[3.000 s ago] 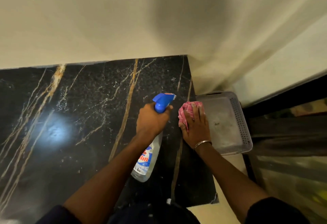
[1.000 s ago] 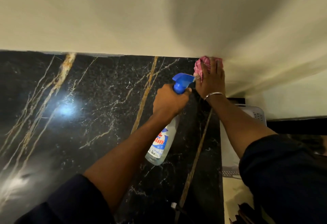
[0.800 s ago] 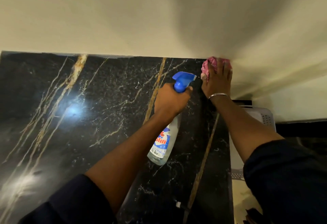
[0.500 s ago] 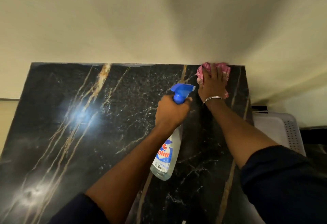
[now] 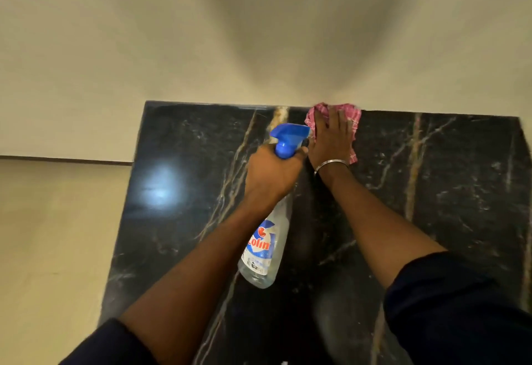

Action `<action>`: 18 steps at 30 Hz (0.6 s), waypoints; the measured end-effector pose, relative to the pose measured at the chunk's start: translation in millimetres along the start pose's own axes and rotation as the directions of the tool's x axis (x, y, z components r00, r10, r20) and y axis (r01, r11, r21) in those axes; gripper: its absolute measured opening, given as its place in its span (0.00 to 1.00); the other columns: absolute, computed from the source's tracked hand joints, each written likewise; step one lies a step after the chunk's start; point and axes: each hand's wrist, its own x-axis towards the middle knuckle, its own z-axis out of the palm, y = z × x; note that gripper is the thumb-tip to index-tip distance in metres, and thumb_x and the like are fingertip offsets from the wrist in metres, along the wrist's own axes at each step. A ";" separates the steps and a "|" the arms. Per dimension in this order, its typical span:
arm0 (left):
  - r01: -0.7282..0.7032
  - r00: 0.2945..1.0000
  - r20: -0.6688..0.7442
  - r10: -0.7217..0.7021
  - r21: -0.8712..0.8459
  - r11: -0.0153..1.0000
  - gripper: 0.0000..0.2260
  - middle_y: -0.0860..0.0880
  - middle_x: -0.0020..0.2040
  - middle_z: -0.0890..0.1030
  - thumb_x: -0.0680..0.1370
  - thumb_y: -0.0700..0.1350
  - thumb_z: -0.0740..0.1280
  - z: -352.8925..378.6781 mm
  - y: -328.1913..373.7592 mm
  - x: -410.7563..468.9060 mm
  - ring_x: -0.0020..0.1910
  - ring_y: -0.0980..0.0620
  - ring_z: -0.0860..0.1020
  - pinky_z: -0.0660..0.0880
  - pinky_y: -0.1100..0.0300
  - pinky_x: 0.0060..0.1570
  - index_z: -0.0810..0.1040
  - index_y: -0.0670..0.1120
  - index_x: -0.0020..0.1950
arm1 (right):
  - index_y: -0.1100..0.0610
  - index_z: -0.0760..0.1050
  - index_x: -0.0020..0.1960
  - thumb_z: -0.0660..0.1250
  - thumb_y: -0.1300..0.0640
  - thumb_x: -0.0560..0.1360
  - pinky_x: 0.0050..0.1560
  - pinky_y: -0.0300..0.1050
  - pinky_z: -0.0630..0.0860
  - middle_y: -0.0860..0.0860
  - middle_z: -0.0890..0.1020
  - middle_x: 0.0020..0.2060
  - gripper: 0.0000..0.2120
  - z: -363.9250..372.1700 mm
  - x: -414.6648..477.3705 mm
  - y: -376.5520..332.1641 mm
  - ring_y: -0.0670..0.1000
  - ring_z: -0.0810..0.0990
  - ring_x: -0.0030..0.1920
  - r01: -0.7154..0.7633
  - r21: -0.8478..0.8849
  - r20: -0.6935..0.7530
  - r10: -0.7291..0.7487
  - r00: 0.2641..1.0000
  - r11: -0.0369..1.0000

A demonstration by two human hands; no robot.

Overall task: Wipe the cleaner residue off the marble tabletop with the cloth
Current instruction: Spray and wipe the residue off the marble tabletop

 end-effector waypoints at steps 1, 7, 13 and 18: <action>0.012 1.000 -0.001 -0.012 0.007 1.000 0.11 0.49 0.31 0.80 0.71 0.54 0.71 -18.9 -8.6 5.0 0.31 0.51 0.79 0.77 0.59 0.36 0.77 0.48 0.37 | 0.55 0.59 0.76 0.64 0.53 0.76 0.75 0.60 0.51 0.60 0.60 0.75 0.31 5.2 0.4 -23.2 0.63 0.55 0.76 0.017 0.013 -0.006 -0.017 1.000 1.000; 0.054 0.998 0.013 -0.054 -0.030 0.998 0.10 0.47 0.34 0.81 0.73 0.53 0.71 -111.1 -48.8 29.3 0.34 0.51 0.80 0.79 0.55 0.40 0.79 0.47 0.40 | 0.54 0.59 0.76 0.62 0.50 0.78 0.76 0.58 0.49 0.59 0.59 0.76 0.29 24.7 1.4 -117.8 0.62 0.54 0.76 0.010 -0.010 -0.009 -0.010 1.000 1.000; 0.026 0.998 -0.053 -0.028 -0.039 0.999 0.09 0.49 0.32 0.79 0.74 0.51 0.71 -157.0 -67.7 49.9 0.32 0.53 0.78 0.76 0.59 0.36 0.77 0.47 0.40 | 0.54 0.59 0.76 0.62 0.50 0.77 0.76 0.58 0.50 0.59 0.58 0.76 0.30 34.4 1.1 -183.7 0.61 0.53 0.76 0.067 0.005 0.005 -0.067 0.998 0.998; 0.022 0.994 -0.102 -0.028 -0.055 0.998 0.11 0.50 0.33 0.78 0.74 0.53 0.70 -177.9 -75.1 64.1 0.32 0.55 0.77 0.74 0.61 0.36 0.79 0.46 0.43 | 0.59 0.68 0.72 0.59 0.55 0.78 0.76 0.57 0.48 0.59 0.57 0.77 0.23 40.0 -2.0 -234.9 0.62 0.52 0.77 0.167 0.087 -0.006 -0.167 0.986 0.982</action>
